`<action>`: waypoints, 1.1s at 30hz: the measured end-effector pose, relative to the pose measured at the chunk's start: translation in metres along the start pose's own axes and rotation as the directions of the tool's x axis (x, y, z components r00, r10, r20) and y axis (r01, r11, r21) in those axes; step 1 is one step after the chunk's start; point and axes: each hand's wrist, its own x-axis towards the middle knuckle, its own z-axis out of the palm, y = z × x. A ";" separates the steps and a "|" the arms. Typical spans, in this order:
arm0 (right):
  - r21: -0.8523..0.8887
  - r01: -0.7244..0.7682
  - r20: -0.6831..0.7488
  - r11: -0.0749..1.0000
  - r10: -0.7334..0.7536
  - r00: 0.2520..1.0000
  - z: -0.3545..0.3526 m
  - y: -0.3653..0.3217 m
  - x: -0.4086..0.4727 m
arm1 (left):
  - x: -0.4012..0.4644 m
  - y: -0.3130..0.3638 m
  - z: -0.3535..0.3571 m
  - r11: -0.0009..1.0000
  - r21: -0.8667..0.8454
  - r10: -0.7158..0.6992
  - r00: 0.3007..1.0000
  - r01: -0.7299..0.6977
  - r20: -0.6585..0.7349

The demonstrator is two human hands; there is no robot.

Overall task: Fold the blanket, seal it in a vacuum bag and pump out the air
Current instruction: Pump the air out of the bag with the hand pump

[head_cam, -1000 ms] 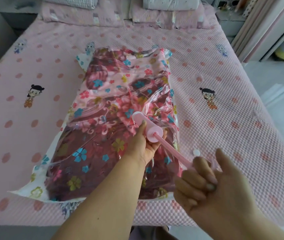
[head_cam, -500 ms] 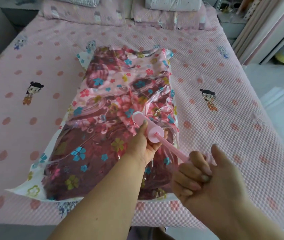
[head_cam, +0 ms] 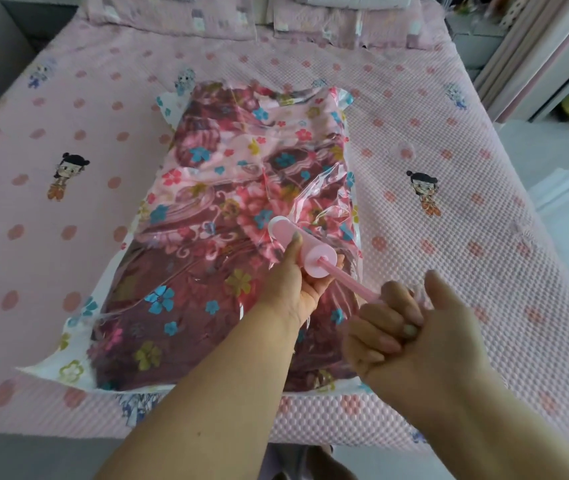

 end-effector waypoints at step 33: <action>-0.036 0.016 -0.151 0.999 -0.022 0.988 0.038 -0.006 0.055 | 0.008 0.002 0.004 0.940 0.340 0.030 0.999 -0.020 -0.024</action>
